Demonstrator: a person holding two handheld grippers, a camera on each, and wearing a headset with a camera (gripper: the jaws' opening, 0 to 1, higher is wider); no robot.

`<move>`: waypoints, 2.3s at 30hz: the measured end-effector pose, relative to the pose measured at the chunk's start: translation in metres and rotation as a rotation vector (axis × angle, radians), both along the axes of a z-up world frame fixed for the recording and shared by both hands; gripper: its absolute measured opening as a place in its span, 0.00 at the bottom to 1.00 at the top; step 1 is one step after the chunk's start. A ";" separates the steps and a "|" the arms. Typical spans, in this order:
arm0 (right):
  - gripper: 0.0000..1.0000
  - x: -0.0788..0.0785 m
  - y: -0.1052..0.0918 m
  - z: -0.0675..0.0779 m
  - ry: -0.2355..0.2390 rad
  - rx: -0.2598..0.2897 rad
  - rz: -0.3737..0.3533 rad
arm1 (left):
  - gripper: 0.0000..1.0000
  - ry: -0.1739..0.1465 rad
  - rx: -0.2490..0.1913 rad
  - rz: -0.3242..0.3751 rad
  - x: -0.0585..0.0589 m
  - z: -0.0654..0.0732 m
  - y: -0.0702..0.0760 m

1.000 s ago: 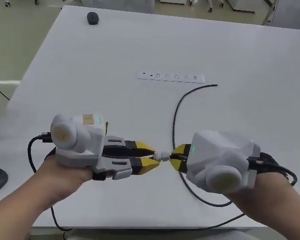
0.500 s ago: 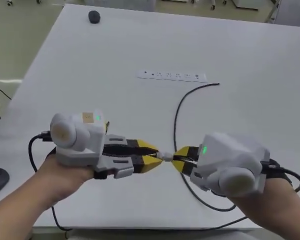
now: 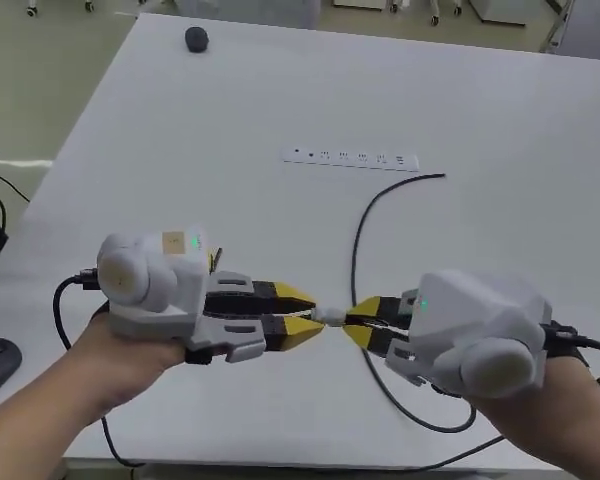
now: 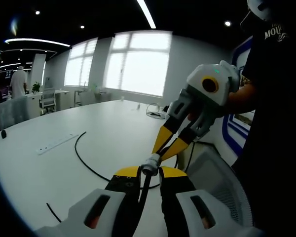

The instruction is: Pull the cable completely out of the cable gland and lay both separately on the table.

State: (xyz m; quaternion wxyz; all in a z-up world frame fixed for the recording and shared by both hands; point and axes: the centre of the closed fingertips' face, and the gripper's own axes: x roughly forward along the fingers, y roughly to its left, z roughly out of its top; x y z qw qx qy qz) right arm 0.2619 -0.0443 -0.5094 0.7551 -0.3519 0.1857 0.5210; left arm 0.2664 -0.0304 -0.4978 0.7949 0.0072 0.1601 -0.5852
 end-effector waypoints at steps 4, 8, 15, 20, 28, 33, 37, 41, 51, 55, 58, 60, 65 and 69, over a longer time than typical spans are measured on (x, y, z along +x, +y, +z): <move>0.00 -0.001 -0.001 0.001 -0.011 0.003 0.017 | 0.16 0.000 -0.004 -0.005 0.000 0.000 0.000; 0.00 -0.004 -0.001 0.003 -0.012 0.008 0.040 | 0.16 -0.011 0.004 -0.016 0.000 -0.002 0.000; 0.00 -0.007 -0.002 0.003 0.005 0.013 0.055 | 0.18 -0.024 0.010 -0.031 -0.002 -0.005 -0.001; 0.00 -0.011 -0.001 0.004 0.021 0.023 0.077 | 0.17 -0.049 -0.001 -0.065 -0.008 -0.001 -0.004; 0.00 -0.013 -0.003 0.004 0.040 0.028 0.078 | 0.16 -0.045 -0.012 -0.067 -0.011 0.001 -0.005; 0.00 -0.013 -0.003 0.003 0.063 0.046 0.038 | 0.16 -0.022 -0.008 -0.053 -0.012 0.002 -0.006; 0.00 -0.013 -0.003 0.002 0.066 0.050 0.029 | 0.16 -0.006 0.003 -0.048 -0.014 0.002 -0.006; 0.00 -0.020 -0.001 0.005 0.054 0.053 0.071 | 0.16 -0.048 0.028 -0.086 -0.021 0.004 -0.006; 0.00 -0.020 -0.004 0.007 0.098 0.097 0.060 | 0.15 -0.057 0.025 -0.104 -0.024 0.005 -0.010; 0.00 -0.013 -0.010 -0.002 0.099 0.070 0.017 | 0.15 -0.068 0.084 -0.069 -0.018 -0.003 -0.006; 0.00 -0.013 -0.010 0.001 0.135 0.144 -0.016 | 0.15 -0.053 0.052 -0.063 -0.019 0.001 -0.005; 0.00 -0.014 -0.012 -0.001 0.133 0.134 -0.021 | 0.15 -0.053 0.056 -0.061 -0.019 0.001 -0.005; 0.00 -0.008 -0.021 -0.008 0.143 0.140 -0.090 | 0.15 -0.036 0.075 -0.037 -0.016 -0.002 -0.002; 0.00 -0.007 -0.025 -0.013 0.152 0.150 -0.118 | 0.15 -0.029 0.081 -0.025 -0.016 -0.003 -0.003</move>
